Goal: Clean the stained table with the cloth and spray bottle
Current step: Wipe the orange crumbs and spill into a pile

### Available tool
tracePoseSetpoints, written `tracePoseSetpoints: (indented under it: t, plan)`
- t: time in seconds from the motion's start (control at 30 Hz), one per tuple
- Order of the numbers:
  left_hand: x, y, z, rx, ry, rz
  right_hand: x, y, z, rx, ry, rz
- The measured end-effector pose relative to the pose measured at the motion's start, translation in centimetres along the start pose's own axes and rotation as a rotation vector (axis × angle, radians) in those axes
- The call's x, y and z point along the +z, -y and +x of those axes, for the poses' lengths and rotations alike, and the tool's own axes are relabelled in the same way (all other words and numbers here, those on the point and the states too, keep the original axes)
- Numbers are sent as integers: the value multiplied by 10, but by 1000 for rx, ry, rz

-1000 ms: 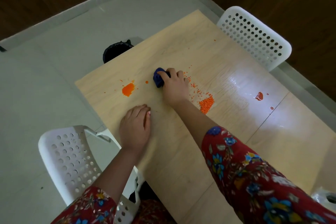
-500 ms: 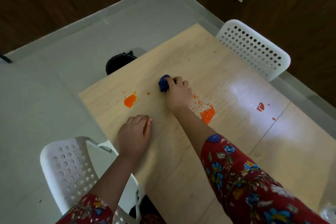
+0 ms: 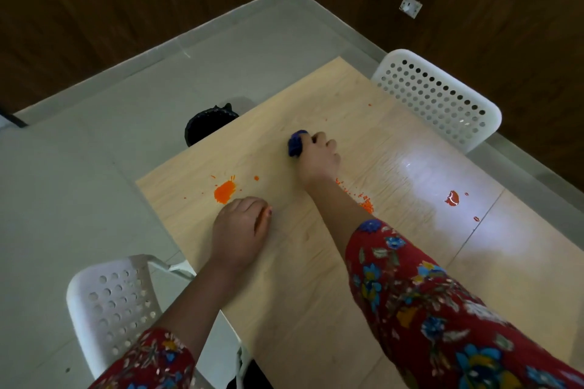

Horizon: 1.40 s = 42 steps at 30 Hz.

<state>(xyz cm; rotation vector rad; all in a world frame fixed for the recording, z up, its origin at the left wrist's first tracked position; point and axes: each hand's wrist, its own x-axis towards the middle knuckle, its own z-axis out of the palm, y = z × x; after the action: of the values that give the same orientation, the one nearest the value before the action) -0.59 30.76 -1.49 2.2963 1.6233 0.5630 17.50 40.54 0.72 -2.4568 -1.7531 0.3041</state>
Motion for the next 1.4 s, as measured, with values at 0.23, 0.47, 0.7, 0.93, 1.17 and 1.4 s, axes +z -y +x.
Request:
tracePoseSetpoints:
  t: [0.23, 0.47, 0.7, 0.93, 1.17, 1.4]
  plan:
    - [15, -2, 57, 93, -80, -86, -37, -103, -77, -273, 79, 405]
    - [41, -24, 80, 105, -88, -127, -10, -186, -165, -723, 55, 26]
    - [47, -24, 77, 35, -103, -188, 4, -128, -96, -653, -66, 6]
    - [48, -25, 79, 119, -22, -59, -16, -97, -24, -442, -16, 35]
    - [51, -26, 79, 149, 29, -17, -46, -167, -97, -550, 35, 167]
    - [51, -27, 78, 186, 61, 25, -22, -231, -138, -791, -1, -51]
